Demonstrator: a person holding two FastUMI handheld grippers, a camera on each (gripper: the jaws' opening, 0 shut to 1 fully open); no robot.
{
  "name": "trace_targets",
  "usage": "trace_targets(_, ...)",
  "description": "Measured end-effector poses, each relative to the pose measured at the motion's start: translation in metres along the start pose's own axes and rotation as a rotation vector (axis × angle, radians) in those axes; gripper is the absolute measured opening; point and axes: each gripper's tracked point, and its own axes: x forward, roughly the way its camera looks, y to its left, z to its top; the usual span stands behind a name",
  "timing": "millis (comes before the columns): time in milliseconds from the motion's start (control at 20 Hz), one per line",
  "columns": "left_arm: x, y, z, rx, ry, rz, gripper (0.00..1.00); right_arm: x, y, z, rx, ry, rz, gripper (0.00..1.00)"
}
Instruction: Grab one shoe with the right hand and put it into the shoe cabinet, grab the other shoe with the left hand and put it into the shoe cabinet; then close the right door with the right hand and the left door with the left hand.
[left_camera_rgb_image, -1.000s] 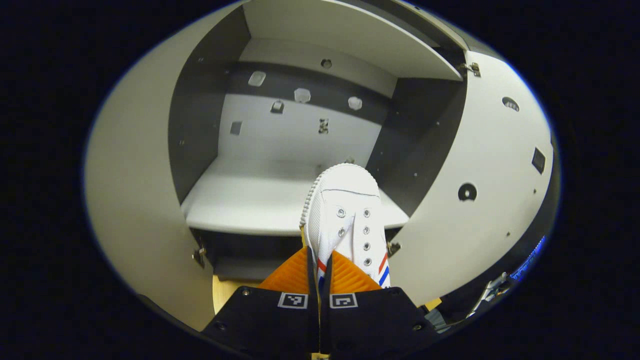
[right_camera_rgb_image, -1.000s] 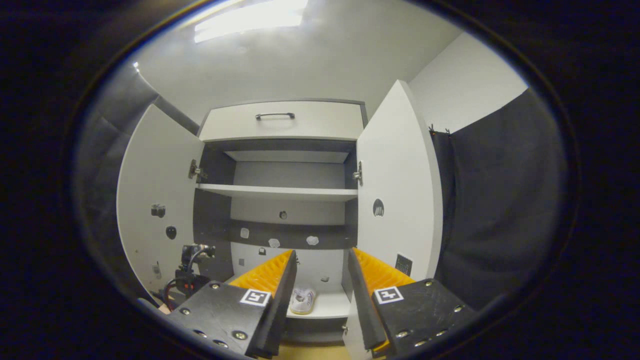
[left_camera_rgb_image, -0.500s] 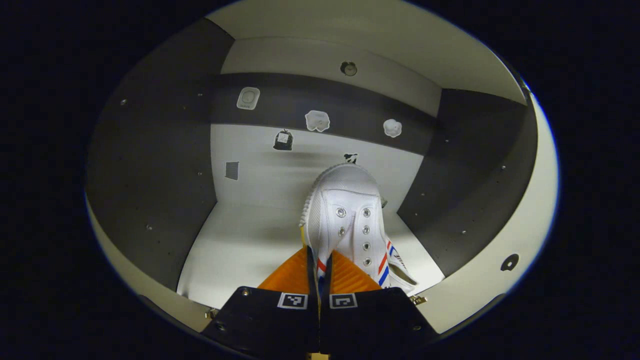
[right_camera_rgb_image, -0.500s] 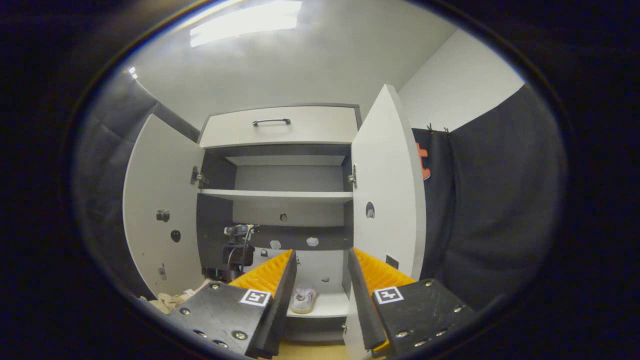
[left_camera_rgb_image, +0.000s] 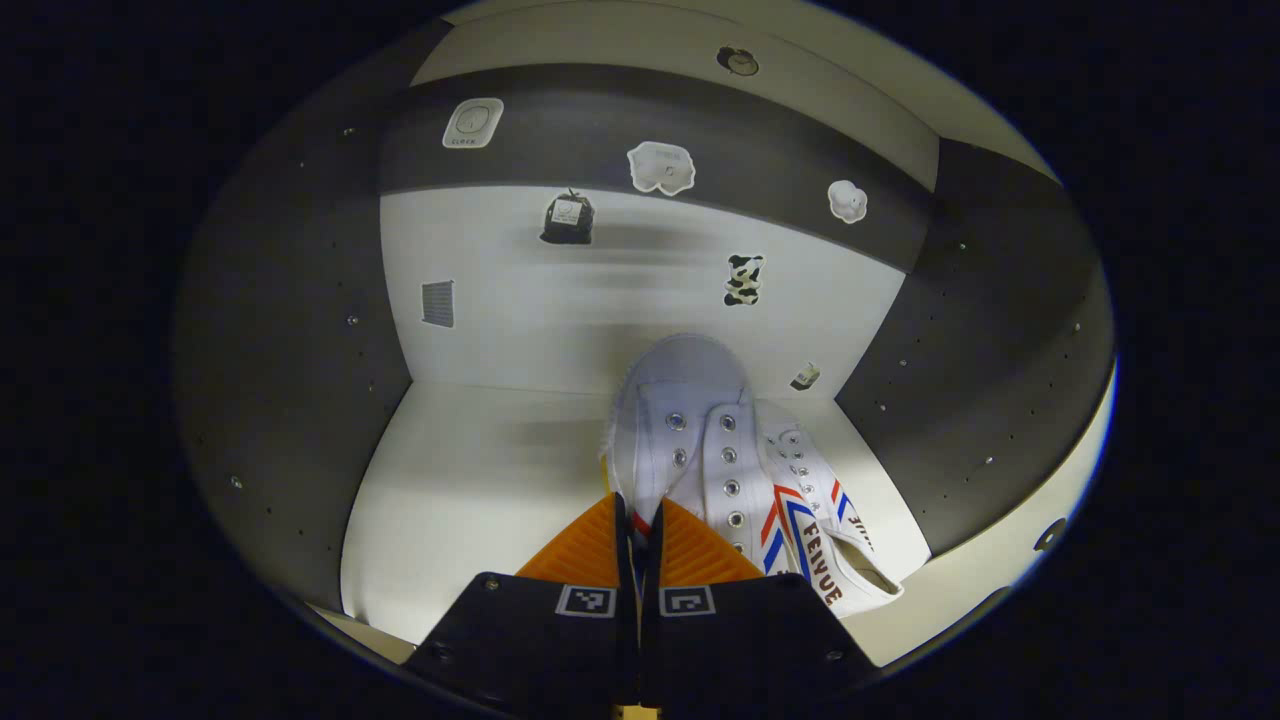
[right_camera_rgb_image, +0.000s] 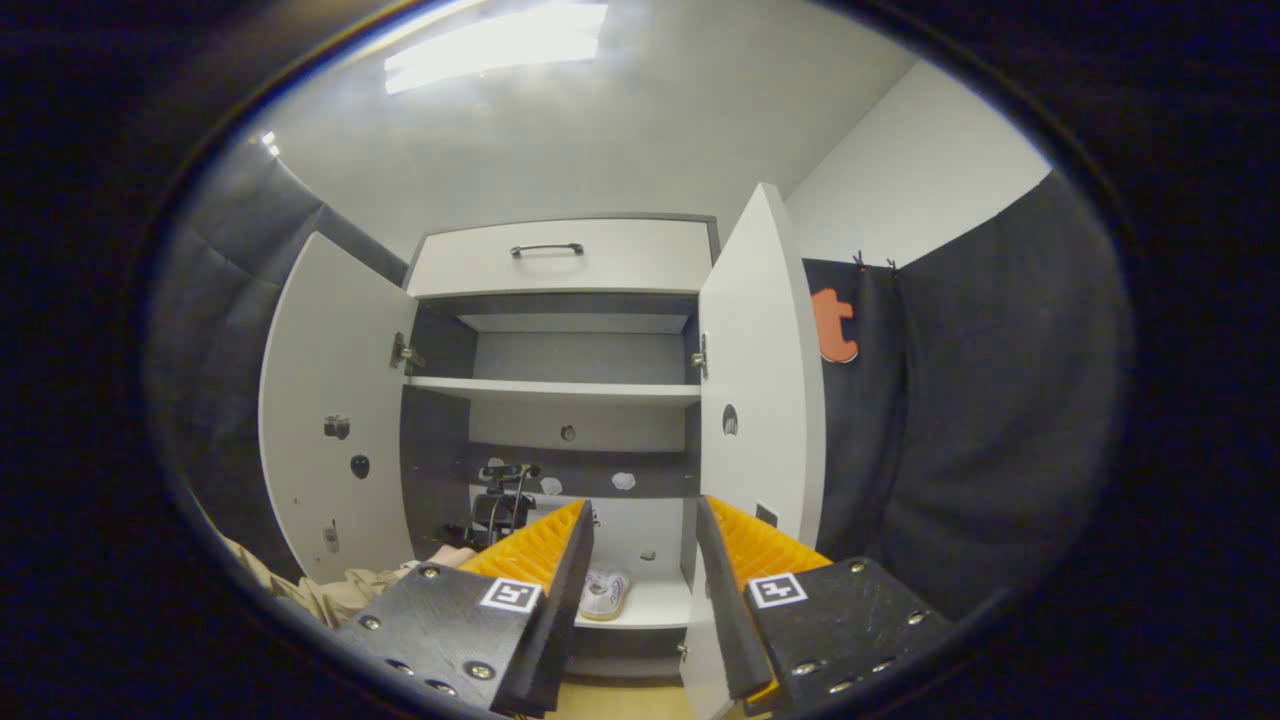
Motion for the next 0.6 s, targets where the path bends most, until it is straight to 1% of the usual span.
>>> trace_targets(150, 0.007, 0.005, -0.006, 0.002, 0.02, 0.023, 0.02, -0.007, 0.0, 0.0, -0.005, 0.007, 0.003, 0.58)
trace_targets(200, 0.01, 0.006, -0.008, 0.004, 0.024, 0.025, 0.02, -0.009, -0.001, 0.001, -0.002, 0.008, 0.004, 0.6)
trace_targets(250, 0.011, 0.008, -0.01, 0.009, 0.029, 0.031, 0.02, -0.012, -0.002, 0.002, 0.001, 0.007, 0.002, 0.6)
trace_targets(300, 0.013, 0.009, -0.012, 0.017, 0.031, 0.038, 0.02, -0.015, -0.004, 0.004, 0.002, 0.004, -0.002, 0.58)
trace_targets(350, 0.016, 0.012, -0.016, 0.038, 0.038, 0.052, 0.09, -0.017, -0.008, 0.005, 0.002, 0.0, -0.01, 0.58)
trace_targets(400, 0.016, 0.015, -0.02, 0.052, 0.047, 0.062, 0.11, -0.021, -0.012, 0.007, 0.004, -0.002, -0.019, 0.6)
trace_targets(450, 0.017, 0.016, -0.024, 0.057, 0.055, 0.068, 0.18, -0.023, -0.017, 0.008, 0.007, -0.003, -0.03, 0.6)
trace_targets(500, 0.018, 0.017, -0.027, 0.051, 0.058, 0.072, 0.2, -0.025, -0.022, 0.009, 0.01, -0.003, -0.041, 0.6)
trace_targets(550, 0.015, 0.014, -0.026, 0.042, 0.041, 0.059, 0.29, -0.028, -0.029, 0.01, 0.013, -0.002, -0.052, 0.58)
trace_targets(600, 0.011, 0.012, -0.019, 0.042, 0.01, 0.051, 0.33, -0.029, -0.036, 0.012, 0.015, -0.002, -0.065, 0.58)
